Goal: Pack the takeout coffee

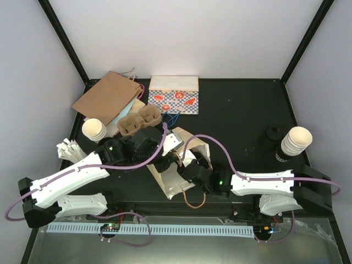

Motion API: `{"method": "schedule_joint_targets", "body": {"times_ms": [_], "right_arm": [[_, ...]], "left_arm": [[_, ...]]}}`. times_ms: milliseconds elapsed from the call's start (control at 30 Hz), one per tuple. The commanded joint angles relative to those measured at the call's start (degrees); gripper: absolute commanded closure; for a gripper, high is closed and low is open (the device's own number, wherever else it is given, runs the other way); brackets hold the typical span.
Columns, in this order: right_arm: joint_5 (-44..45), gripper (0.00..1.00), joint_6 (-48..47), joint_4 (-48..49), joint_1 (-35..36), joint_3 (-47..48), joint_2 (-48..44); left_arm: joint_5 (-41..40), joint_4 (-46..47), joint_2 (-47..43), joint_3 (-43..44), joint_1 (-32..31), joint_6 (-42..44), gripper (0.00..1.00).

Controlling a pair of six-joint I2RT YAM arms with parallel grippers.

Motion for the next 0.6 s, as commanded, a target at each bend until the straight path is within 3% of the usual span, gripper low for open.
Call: {"method": "schedule_joint_targets", "body": {"times_ms": [0, 133, 200, 400, 567], "right_arm": [[-0.2, 0.64, 0.0, 3.4, -0.7, 0.0, 0.9], [0.0, 0.64, -0.3, 3.9, -0.6, 0.3, 1.5], [-0.2, 0.64, -0.7, 4.3, -0.6, 0.3, 1.6], [0.5, 0.64, -1.1, 4.6, -0.7, 0.4, 2.0], [0.9, 0.64, -1.5, 4.7, -0.7, 0.2, 1.9]], "left_arm": [[5.2, 2.3, -1.4, 2.7, -0.8, -1.2, 0.68], [5.6, 3.9, -3.9, 3.2, -0.7, -2.3, 0.37], [5.9, 4.4, -5.0, 3.9, -0.6, -3.1, 0.29], [6.4, 4.2, -6.7, 6.7, 2.0, -6.2, 0.17], [8.0, 2.8, -6.8, 9.1, 6.4, -8.6, 0.13]]}}
